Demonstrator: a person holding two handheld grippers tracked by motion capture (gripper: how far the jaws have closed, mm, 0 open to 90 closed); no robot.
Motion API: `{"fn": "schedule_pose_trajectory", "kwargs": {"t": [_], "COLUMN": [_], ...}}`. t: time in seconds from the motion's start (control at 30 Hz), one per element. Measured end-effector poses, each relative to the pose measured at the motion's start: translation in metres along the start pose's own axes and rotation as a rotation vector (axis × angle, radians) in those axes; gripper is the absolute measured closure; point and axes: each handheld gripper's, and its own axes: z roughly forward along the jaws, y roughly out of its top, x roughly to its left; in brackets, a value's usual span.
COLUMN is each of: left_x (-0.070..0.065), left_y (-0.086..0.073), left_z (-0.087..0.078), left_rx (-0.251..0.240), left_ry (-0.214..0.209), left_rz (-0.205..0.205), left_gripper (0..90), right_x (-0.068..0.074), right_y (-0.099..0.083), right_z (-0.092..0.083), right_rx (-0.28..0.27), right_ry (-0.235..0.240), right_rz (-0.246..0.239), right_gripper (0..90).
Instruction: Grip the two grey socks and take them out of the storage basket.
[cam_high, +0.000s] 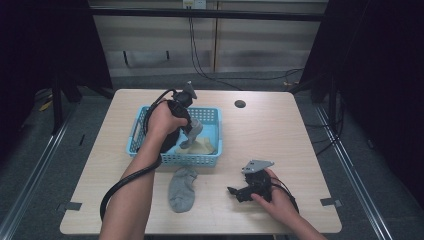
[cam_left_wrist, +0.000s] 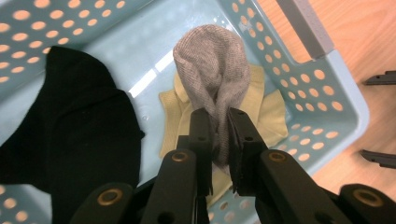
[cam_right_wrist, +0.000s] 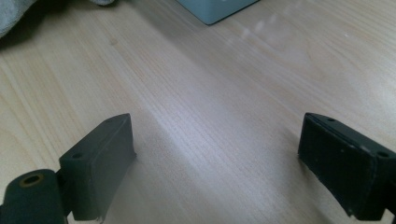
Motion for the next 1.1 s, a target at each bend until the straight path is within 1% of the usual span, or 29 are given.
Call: {"fn": "schedule_pose_trajectory", "kwargs": {"t": [0.03, 0.23, 0.27, 0.3, 0.4, 0.43, 0.47, 0.5, 0.6, 0.7, 0.73, 0.83, 0.9, 0.97, 1.03, 1.1], "left_x": [-0.001, -0.006, -0.006, -0.007, -0.007, -0.008, -0.008, -0.008, -0.008, -0.010, -0.010, -0.012, -0.013, -0.015, -0.016, -0.018], "left_y": [0.000, 0.000, 0.000, 0.001, 0.000, 0.000, 0.000, -0.001, -0.002, -0.003, -0.003, -0.005, -0.005, -0.006, -0.006, -0.007], "left_z": [-0.005, -0.017, -0.017, -0.021, -0.023, -0.026, -0.026, -0.028, -0.031, -0.039, -0.039, -0.047, -0.051, -0.055, -0.057, -0.060], "left_rx": [0.008, 0.015, 0.015, 0.026, 0.034, 0.046, 0.046, 0.057, 0.058, 0.058, 0.058, 0.067, 0.065, 0.075, 0.079, 0.080], "left_ry": [-0.002, -0.004, -0.004, -0.006, -0.015, -0.020, -0.020, -0.020, -0.023, -0.022, -0.022, -0.021, -0.032, -0.027, -0.040, -0.044], "left_rz": [0.002, 0.015, 0.015, 0.020, 0.019, 0.027, 0.027, 0.030, 0.038, 0.039, 0.039, 0.049, 0.051, 0.057, 0.064, 0.067], "left_gripper": [81.1, 81.0, 81.1, 81.0, 81.1, 81.0, 81.1, 81.1, 81.0, 81.1, 81.0, 81.0, 81.0, 81.0, 81.0, 81.0], "right_x": [0.000, 0.000, 0.000, 0.000, 0.000, 0.000, 0.000, 0.000, 0.000, 0.000, 0.000, 0.000, 0.000, 0.000, 0.000, 0.000], "right_y": [0.000, 0.000, 0.000, 0.000, 0.000, 0.000, 0.000, 0.000, 0.000, 0.000, 0.000, 0.000, 0.000, 0.000, 0.000, 0.000], "right_z": [0.000, 0.000, 0.000, 0.000, 0.000, 0.000, 0.000, 0.000, 0.000, 0.000, 0.000, 0.000, 0.000, 0.000, 0.000, 0.000], "right_rx": [0.000, 0.004, 0.002, 0.004, 0.002, 0.002, 0.002, 0.002, 0.002, 0.000, 0.000, 0.001, 0.001, 0.002, 0.001, 0.001], "right_ry": [0.000, 0.001, 0.001, 0.001, 0.001, 0.001, 0.001, 0.001, 0.001, 0.001, 0.001, 0.001, 0.001, 0.001, 0.001, 0.001], "right_rz": [0.000, 0.004, 0.000, 0.004, 0.000, 0.000, 0.000, 0.001, 0.000, 0.001, 0.001, 0.000, 0.000, 0.004, 0.001, 0.000], "right_gripper": [10.1, 10.1, 10.1, 10.1, 10.1, 10.1, 10.1, 10.2, 10.2, 10.1, 10.1, 10.1, 10.2, 10.2, 10.2, 10.1]}}
